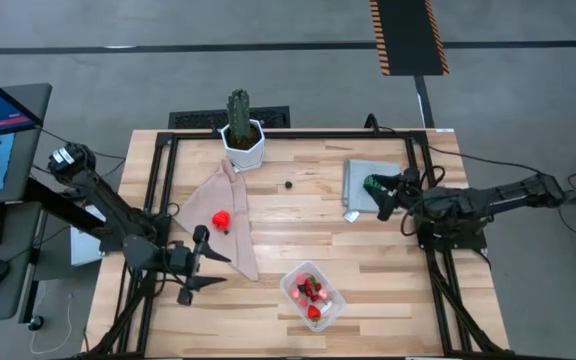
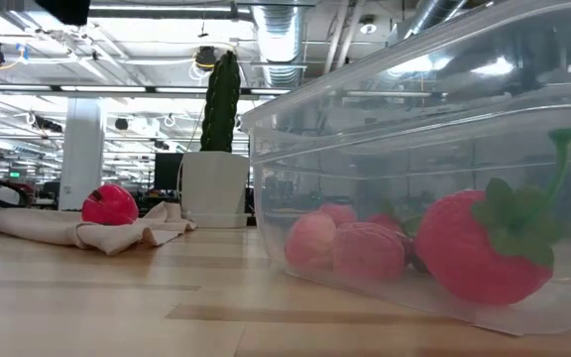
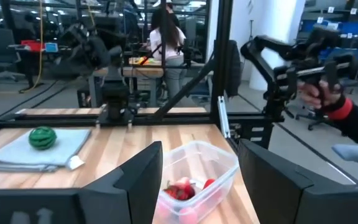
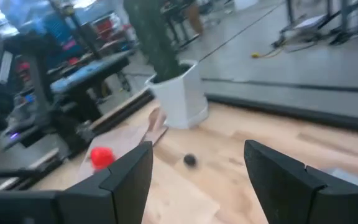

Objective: Pick and placing Produce into tupperware
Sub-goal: Put the watermelon into the transparent bin

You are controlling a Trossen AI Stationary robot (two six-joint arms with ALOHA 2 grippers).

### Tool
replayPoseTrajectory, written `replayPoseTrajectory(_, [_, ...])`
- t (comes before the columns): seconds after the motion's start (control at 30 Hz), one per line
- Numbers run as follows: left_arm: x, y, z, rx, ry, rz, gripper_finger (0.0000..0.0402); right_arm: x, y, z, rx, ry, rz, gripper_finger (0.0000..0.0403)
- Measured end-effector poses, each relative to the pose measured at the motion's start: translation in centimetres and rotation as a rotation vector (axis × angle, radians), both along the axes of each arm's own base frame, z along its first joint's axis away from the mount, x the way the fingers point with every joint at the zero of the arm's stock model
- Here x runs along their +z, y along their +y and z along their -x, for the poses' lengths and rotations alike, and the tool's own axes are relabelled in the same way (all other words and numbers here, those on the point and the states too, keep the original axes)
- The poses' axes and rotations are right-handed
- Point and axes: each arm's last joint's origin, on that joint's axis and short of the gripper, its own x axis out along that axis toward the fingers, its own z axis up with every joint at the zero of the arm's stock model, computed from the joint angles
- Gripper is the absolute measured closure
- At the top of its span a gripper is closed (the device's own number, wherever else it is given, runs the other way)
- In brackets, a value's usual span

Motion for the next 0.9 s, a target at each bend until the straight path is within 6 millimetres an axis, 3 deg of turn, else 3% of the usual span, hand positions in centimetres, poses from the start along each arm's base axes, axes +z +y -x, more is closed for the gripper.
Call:
replayPoseTrajectory(0.13, [-0.6, 0.6, 0.5, 0.017, 0.002, -0.002, 0.0201, 2.3, 0.1, -1.3, -0.050, 0.051, 0.023, 0.0127])
replayPoseTrajectory(0.43, [-1.8, 1.4, 1.2, 0.046, -0.038, -0.024, 0.0201, 6.2, 0.2, -4.6, -0.234, 0.411, -0.015, 0.0127])
replayPoseTrajectory(0.73, [-4.4, 3.6, 3.2, 0.046, -0.079, 0.064, 0.0201, 5.9, -1.5, -6.0, -0.315, 0.621, -0.186, 0.0125])
replayPoseTrajectory(0.9, [-4.7, 3.6, 3.3, 0.014, -0.087, 0.078, 0.0201, 5.4, -3.1, -5.1, -0.382, 0.698, -0.281, 0.0083])
